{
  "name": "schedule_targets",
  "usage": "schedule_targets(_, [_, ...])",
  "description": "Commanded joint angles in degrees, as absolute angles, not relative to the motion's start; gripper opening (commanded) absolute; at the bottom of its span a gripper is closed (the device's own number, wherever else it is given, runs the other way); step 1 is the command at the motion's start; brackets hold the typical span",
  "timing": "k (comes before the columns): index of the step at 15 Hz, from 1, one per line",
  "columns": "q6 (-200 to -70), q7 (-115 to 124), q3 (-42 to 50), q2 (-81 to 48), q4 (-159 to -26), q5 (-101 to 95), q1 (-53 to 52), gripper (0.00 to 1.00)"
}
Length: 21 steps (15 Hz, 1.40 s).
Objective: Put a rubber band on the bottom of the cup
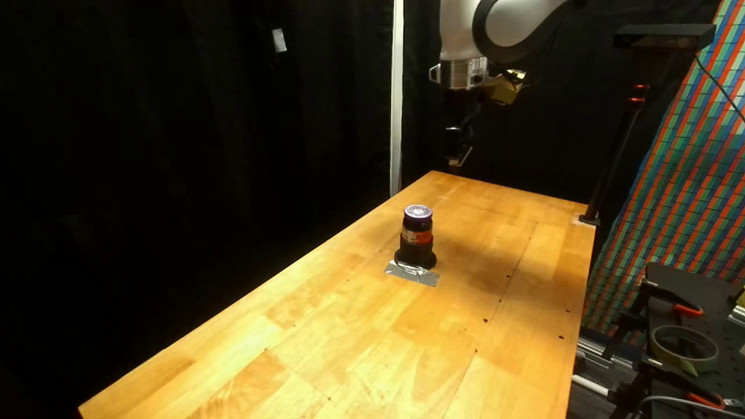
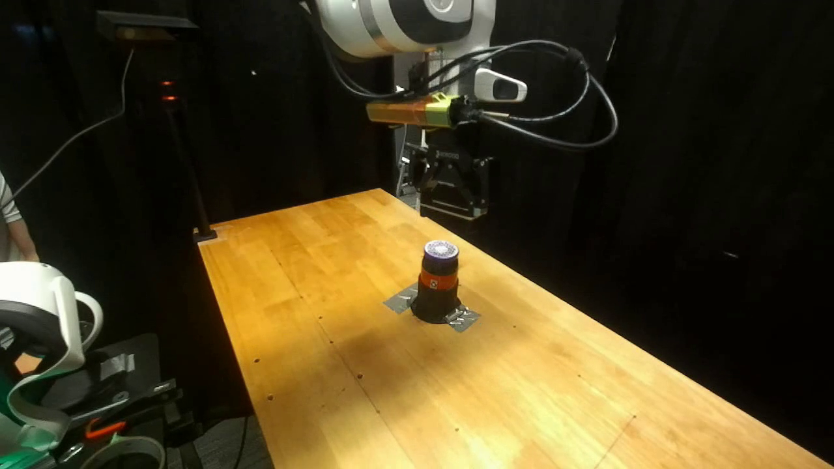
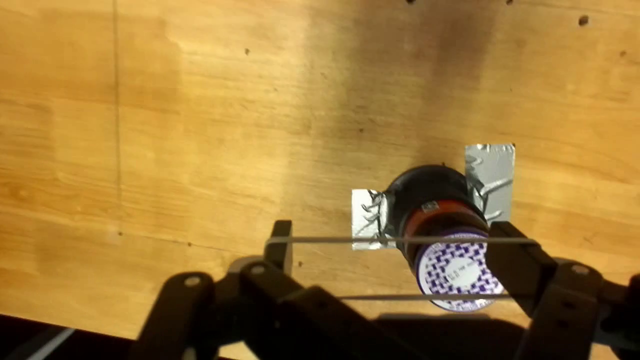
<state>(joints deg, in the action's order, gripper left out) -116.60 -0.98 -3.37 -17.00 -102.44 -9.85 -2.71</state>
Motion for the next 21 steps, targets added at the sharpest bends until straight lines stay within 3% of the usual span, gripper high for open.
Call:
schedule_targets(1, [-117.4, -0.3, -4.0, -27.7, -89.8, -6.4, -4.1, 1.0])
schedule_targets(9, [-117.4, -1.6, -4.3, -40.8, -78.3, -2.3, -4.1, 1.0])
schedule_targets(21, [-115.8, -2.0, -4.4, -46.0, -74.9, 2.0, -3.5, 1.0])
